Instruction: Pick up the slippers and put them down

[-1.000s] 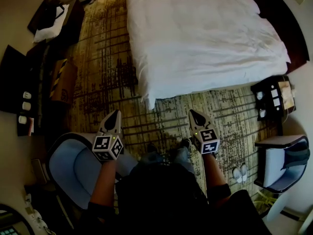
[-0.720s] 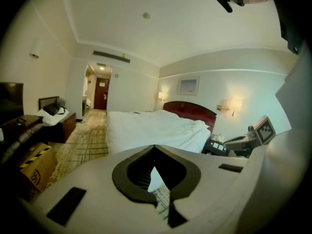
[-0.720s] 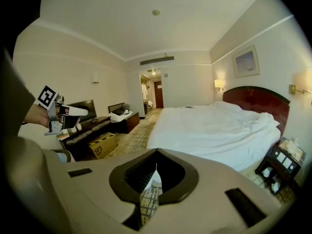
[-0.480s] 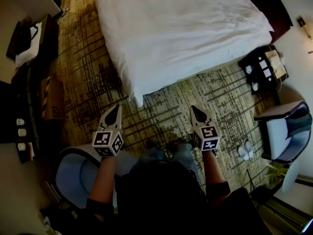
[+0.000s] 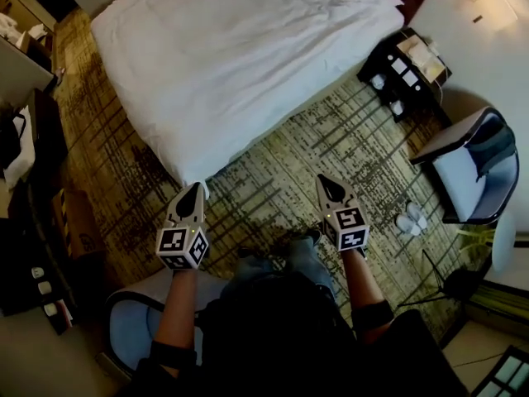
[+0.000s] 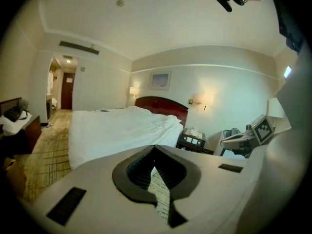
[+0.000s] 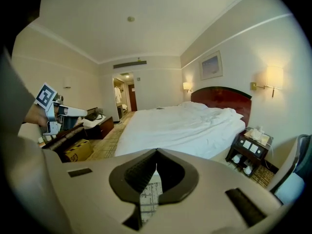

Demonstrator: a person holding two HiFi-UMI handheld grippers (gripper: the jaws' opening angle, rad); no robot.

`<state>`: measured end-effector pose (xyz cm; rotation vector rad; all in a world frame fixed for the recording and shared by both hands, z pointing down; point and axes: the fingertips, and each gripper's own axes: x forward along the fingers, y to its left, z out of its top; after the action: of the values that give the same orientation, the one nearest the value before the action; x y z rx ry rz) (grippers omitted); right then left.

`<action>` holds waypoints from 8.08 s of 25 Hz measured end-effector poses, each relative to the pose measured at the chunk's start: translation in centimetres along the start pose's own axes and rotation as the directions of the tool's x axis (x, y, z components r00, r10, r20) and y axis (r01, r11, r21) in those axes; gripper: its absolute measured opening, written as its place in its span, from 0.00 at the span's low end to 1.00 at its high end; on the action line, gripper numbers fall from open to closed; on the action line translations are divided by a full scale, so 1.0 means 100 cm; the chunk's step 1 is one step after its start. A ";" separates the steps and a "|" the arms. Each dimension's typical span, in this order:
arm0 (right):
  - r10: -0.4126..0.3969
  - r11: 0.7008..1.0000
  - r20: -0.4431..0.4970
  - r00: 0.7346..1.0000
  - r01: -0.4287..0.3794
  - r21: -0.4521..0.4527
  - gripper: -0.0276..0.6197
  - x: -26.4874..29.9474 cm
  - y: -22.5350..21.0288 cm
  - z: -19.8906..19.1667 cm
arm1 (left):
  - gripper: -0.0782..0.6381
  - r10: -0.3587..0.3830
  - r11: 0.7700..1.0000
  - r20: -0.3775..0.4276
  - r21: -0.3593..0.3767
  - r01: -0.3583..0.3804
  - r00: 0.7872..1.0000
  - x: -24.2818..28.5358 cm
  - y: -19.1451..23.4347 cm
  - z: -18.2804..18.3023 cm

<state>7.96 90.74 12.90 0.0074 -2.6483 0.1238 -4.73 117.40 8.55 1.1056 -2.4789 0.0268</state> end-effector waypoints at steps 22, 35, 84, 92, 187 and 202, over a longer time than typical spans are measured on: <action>-0.426 0.883 0.026 0.904 0.410 0.229 0.05 -0.187 -0.292 -0.067 | 0.11 -0.440 0.873 -0.107 0.181 0.453 0.892 0.214 -0.338 0.039; -0.612 0.722 -0.012 0.791 0.564 0.401 0.05 -0.261 -0.340 -0.113 | 0.11 -0.609 0.714 -0.220 0.266 0.647 0.762 0.259 -0.460 0.046; -0.707 0.601 -0.119 0.697 0.681 0.417 0.05 -0.102 -0.354 -0.052 | 0.11 -0.754 0.535 -0.272 0.275 0.799 0.598 0.429 -0.389 0.101; -0.695 0.630 -0.107 0.711 0.674 0.386 0.05 -0.059 -0.371 -0.021 | 0.11 -0.756 0.550 -0.249 0.259 0.794 0.605 0.462 -0.364 0.118; -0.682 0.565 -0.144 0.717 0.641 0.520 0.05 0.108 -0.870 0.035 | 0.11 -0.781 0.298 -0.445 0.349 0.888 0.437 0.894 -0.654 0.181; -0.692 0.443 -0.065 0.719 0.494 0.748 0.15 0.176 -0.920 -0.160 | 0.11 -0.723 0.339 -0.488 0.366 0.867 0.489 0.949 -0.664 -0.004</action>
<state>2.47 0.88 43.15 1.3186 -2.4463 0.9845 -13.46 5.08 35.53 2.3448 -1.4210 0.6222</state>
